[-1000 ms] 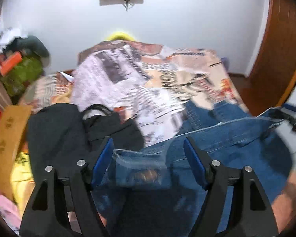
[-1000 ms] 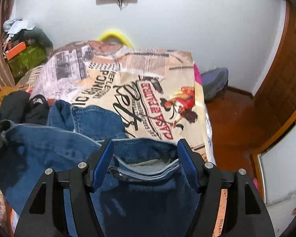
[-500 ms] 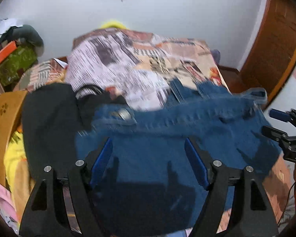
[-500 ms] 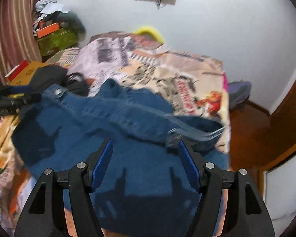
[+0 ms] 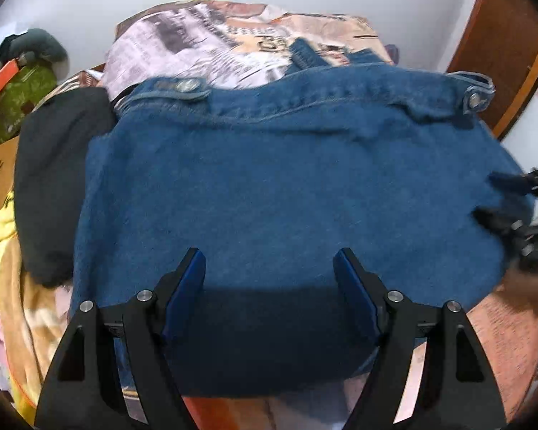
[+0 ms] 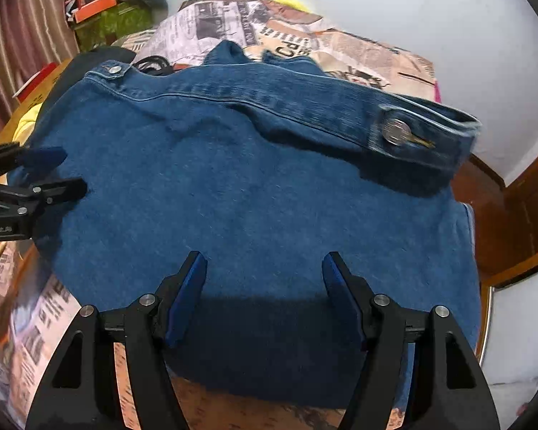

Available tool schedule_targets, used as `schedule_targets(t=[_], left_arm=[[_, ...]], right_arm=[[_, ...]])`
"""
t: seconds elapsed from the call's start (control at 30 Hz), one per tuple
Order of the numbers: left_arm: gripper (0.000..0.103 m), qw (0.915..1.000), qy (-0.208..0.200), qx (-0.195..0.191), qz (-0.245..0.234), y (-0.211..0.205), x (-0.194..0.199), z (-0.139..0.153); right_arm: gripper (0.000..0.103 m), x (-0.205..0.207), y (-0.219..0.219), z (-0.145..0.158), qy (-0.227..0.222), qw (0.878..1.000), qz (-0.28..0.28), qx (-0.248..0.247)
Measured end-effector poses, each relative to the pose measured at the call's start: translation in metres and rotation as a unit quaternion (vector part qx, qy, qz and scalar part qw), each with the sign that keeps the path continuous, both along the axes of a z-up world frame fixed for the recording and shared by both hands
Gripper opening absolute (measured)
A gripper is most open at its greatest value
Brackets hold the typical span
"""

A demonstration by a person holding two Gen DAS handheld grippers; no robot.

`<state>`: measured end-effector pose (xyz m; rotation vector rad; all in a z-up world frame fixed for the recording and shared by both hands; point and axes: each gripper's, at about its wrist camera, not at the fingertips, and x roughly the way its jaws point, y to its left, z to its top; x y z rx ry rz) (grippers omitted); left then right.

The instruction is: Fold large clothes

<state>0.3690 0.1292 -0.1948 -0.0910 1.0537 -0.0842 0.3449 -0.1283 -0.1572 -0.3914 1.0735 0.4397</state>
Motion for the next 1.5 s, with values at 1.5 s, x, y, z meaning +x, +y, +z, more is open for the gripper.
schedule_targets(t=[1.5], left_arm=[[0.089,0.9029,0.016,-0.350,0.249,0.088,-0.044,-0.066]], right_arm=[[0.068,-0.016,-0.070,0.024,-0.035,0.993,-0.116,0.011]])
